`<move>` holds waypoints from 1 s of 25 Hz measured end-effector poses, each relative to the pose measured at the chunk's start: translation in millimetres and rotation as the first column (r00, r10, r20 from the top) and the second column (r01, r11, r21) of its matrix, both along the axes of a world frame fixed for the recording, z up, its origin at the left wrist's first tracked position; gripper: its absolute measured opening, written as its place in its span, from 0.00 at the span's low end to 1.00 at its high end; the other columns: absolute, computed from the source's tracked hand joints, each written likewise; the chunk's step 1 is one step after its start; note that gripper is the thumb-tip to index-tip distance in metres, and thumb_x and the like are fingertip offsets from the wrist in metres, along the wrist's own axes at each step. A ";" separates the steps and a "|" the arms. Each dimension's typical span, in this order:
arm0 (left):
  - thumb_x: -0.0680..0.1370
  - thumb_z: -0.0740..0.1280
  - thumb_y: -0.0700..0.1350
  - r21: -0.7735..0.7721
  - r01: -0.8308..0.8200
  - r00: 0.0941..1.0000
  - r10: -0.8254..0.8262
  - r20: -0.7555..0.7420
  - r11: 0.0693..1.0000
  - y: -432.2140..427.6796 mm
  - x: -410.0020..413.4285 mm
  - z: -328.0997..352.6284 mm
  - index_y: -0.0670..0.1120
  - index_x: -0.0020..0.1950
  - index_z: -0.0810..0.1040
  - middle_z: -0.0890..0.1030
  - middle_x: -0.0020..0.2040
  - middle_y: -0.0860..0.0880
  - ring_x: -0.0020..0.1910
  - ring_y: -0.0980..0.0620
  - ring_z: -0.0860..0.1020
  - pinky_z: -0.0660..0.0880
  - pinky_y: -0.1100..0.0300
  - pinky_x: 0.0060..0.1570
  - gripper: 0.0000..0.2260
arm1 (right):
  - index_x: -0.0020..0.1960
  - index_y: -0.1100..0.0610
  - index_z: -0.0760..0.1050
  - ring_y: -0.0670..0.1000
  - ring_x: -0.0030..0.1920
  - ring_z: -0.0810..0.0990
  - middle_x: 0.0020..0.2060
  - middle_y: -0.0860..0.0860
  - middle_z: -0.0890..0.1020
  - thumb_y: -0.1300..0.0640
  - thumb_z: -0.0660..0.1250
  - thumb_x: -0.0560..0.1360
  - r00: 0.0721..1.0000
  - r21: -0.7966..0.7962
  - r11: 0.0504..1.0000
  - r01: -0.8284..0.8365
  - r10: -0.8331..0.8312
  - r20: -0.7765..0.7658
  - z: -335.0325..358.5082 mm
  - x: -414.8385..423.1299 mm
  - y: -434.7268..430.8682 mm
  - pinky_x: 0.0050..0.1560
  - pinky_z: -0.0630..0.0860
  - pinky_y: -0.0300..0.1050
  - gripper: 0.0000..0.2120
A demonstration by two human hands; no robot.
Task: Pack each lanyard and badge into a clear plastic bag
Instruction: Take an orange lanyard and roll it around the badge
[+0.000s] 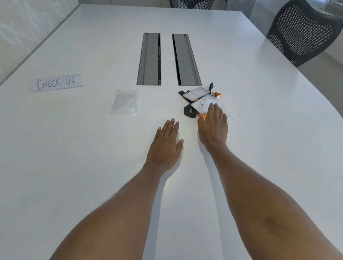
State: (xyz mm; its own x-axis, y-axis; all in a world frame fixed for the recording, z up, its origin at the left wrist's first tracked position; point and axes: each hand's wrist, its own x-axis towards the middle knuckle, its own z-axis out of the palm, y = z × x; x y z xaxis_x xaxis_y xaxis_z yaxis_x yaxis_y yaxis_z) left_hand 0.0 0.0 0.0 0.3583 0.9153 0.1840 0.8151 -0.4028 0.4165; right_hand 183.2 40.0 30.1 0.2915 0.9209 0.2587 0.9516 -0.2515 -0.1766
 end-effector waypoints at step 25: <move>0.87 0.55 0.50 -0.062 0.001 1.000 -0.001 -0.007 0.998 3.1 1.5 -16.1 0.44 0.84 0.62 0.61 0.85 0.45 0.86 0.50 0.55 0.47 0.53 0.85 0.25 | 0.68 0.67 0.68 0.64 0.52 0.84 0.52 0.61 0.82 0.74 0.61 0.79 0.998 0.012 0.998 0.069 -0.069 -0.006 15.4 37.1 23.2 0.44 0.75 0.53 0.19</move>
